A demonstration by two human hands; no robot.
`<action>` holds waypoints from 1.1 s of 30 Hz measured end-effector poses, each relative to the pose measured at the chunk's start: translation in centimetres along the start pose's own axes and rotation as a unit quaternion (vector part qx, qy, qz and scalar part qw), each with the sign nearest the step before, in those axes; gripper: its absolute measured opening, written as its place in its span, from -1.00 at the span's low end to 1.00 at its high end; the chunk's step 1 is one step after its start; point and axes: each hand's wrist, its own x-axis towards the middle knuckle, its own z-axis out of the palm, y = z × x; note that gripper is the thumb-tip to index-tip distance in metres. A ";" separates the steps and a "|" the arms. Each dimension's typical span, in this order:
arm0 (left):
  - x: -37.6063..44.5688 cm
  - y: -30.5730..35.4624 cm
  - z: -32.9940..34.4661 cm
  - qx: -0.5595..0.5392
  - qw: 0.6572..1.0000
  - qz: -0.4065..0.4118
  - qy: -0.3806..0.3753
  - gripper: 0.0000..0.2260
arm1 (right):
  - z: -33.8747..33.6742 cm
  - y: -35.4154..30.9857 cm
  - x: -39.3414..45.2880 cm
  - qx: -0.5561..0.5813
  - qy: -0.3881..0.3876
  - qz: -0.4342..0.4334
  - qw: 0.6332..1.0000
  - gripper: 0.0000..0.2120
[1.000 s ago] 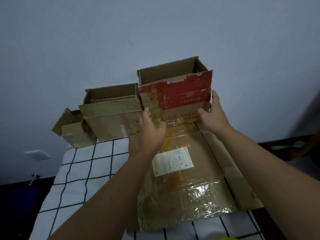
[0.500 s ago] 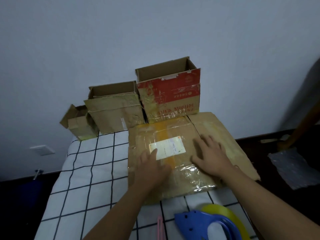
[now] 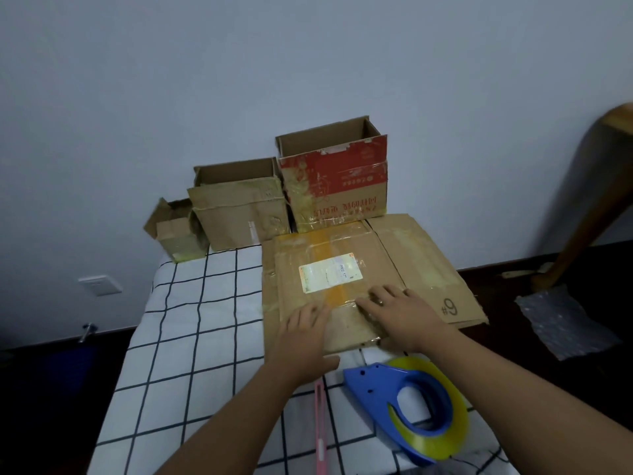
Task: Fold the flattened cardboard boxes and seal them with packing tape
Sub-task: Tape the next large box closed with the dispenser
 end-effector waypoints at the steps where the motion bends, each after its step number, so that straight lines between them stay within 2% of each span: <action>1: -0.1 0.0 0.2 0.012 1.000 0.001 0.011 -0.17 | -0.2 -0.1 -0.1 0.004 -0.002 -0.002 1.000 -0.23; 5: -0.2 0.2 0.3 0.069 0.995 0.013 0.064 -0.28 | -1.1 0.0 -0.9 0.020 0.000 -0.005 1.000 -0.42; 9: -0.6 0.4 0.0 0.101 0.993 0.040 0.044 -0.34 | -1.3 0.0 -1.6 0.020 0.022 -0.003 1.000 -0.57; 11: -0.8 0.5 -0.3 0.115 0.991 0.058 0.029 -0.39 | -1.1 -0.2 -1.8 0.023 0.025 0.002 0.999 -0.57; 14: -0.7 0.5 -1.0 0.150 0.985 0.079 0.018 -0.44 | -0.5 -0.3 -1.9 0.020 0.015 0.005 1.000 -0.39; 17: -0.3 0.4 -1.9 0.176 0.980 0.092 0.019 -0.52 | 0.1 -0.4 -1.9 -0.002 0.044 0.011 0.999 -0.26; 20: -0.1 0.5 -3.0 0.191 0.976 0.100 0.018 -0.58 | 0.1 -0.5 -1.9 -0.024 0.085 0.030 0.996 -0.36; 23: -0.3 0.7 -3.4 0.185 0.977 0.099 0.021 -0.68 | -0.3 -0.9 -1.9 -0.024 0.075 0.035 0.996 -0.49; 25: -0.5 0.8 -3.0 0.168 0.982 0.088 0.020 -0.65 | -0.2 -1.1 -1.9 -0.022 0.067 0.038 0.997 -0.55; 29: -0.9 1.2 -2.1 0.132 0.989 0.046 0.051 -0.41 | -0.7 -0.8 -2.4 -0.024 0.096 0.036 0.995 -0.59; 33: -0.9 1.3 -2.4 0.162 0.980 0.026 0.115 -0.52 | -1.5 -0.8 -2.9 -0.028 0.124 0.036 0.991 -0.58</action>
